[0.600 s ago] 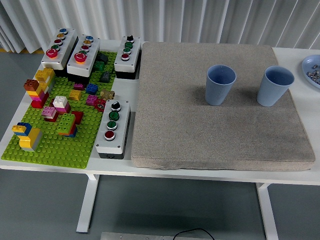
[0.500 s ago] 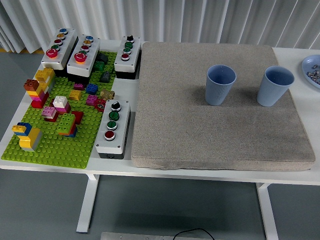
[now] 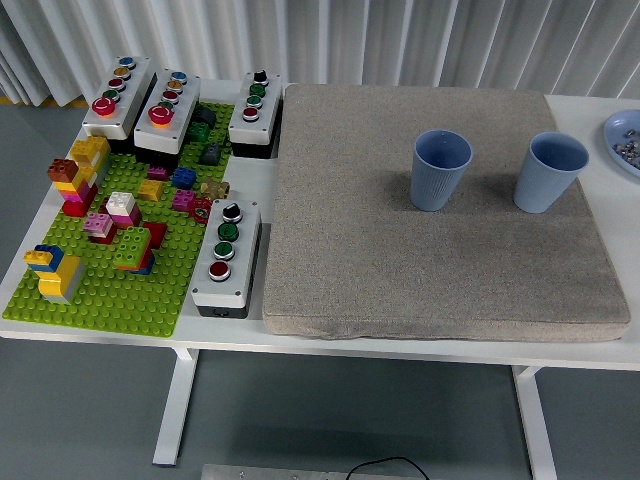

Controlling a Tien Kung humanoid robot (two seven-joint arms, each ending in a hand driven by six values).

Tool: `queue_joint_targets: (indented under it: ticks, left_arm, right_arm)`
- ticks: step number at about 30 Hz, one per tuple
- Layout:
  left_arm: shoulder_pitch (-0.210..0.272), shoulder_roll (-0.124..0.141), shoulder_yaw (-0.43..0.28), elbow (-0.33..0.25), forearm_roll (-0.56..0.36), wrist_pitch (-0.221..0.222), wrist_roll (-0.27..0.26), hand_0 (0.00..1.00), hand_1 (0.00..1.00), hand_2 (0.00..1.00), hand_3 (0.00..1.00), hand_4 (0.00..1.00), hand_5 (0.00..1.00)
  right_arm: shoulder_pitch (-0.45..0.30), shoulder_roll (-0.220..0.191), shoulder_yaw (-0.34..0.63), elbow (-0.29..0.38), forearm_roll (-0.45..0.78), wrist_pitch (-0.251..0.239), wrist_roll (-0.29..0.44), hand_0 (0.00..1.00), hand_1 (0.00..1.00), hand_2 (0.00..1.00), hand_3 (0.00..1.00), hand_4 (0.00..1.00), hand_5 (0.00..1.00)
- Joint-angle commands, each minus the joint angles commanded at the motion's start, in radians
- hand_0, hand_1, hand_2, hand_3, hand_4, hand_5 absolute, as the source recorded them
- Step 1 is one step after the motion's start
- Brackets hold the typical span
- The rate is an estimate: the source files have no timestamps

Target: Pick cup pour cup place

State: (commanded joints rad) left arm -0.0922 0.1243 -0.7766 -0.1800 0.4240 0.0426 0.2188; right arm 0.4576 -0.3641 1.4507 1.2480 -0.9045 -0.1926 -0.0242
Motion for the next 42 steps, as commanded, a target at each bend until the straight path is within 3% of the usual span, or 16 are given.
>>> queue_joint_targets:
  ticks: [3, 4, 6, 14, 26, 42]
  left_arm:
    - [0.002, 0.001, 0.001, 0.000, 0.001, 0.000, 0.000, 0.721, 0.801, 0.836, 0.668, 0.505, 0.898]
    - [0.002, 0.001, 0.002, 0.000, 0.001, -0.001, 0.000, 0.723, 0.801, 0.836, 0.668, 0.505, 0.897]
    - [0.004, 0.001, 0.002, 0.000, 0.002, -0.001, 0.001, 0.723, 0.801, 0.836, 0.668, 0.505, 0.897]
    - [0.004, 0.003, 0.006, 0.000, 0.010, -0.005, 0.004, 0.724, 0.801, 0.836, 0.669, 0.506, 0.897]
    - [-0.004, -0.002, 0.011, 0.000, 0.009, -0.007, 0.002, 0.726, 0.801, 0.836, 0.669, 0.505, 0.893]
    - [-0.011, -0.012, 0.021, 0.000, 0.017, -0.010, 0.006, 0.729, 0.801, 0.835, 0.670, 0.507, 0.893]
  right_arm:
    - [-0.031, -0.037, 0.006, 0.004, -0.051, 0.052, -0.020, 0.901, 0.855, 0.930, 0.894, 0.797, 0.486]
    - [-0.039, -0.044, 0.008, 0.005, -0.062, 0.065, -0.025, 0.903, 0.855, 0.930, 0.914, 0.839, 0.383]
    - [-0.057, -0.054, 0.013, 0.010, -0.087, 0.094, -0.035, 0.903, 0.855, 0.930, 0.914, 0.839, 0.383]
    - [-0.105, -0.061, 0.016, 0.034, -0.124, 0.141, -0.060, 0.906, 0.858, 0.935, 0.925, 0.846, 0.348]
    - [-0.176, -0.033, 0.013, 0.031, -0.150, 0.169, -0.077, 0.913, 0.874, 0.960, 0.934, 0.867, 0.335]
    - [-0.169, 0.038, 0.036, -0.018, -0.165, 0.169, -0.059, 0.913, 0.872, 0.954, 0.923, 0.869, 0.345]
